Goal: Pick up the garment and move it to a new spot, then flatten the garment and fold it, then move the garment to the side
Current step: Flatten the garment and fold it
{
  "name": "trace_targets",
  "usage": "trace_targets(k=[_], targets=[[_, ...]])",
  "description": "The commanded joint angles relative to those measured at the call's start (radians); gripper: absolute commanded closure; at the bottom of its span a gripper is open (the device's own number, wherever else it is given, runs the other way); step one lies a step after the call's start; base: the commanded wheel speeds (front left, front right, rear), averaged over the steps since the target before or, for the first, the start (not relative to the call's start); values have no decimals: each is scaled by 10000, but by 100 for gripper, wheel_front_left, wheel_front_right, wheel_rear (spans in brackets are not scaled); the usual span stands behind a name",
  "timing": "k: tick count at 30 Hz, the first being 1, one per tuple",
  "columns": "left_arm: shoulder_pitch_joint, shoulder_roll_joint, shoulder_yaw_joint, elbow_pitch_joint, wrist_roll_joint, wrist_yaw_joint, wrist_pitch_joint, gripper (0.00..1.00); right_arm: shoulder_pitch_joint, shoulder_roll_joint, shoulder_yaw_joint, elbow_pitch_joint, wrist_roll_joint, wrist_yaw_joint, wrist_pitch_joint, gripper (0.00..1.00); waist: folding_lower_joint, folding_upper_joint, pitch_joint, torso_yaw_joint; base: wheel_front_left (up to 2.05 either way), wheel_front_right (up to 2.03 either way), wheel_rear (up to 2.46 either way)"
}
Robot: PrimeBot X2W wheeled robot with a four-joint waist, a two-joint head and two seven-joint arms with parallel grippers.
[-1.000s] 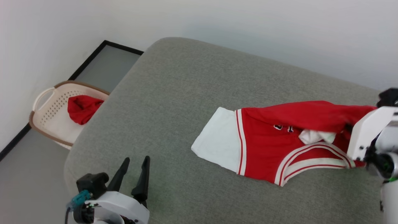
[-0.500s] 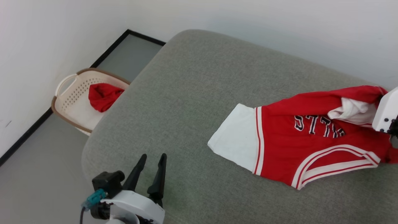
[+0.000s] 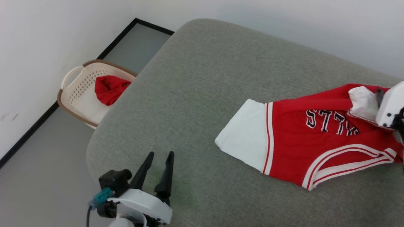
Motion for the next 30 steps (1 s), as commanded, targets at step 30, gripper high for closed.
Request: trace_targets(k=[30], targets=[[1030,895,1349,-780,469,269,-4,0,5705,511,3183,-5311,3267,-6,-3245,0,0,0,-1650,-3431,0,0,0]])
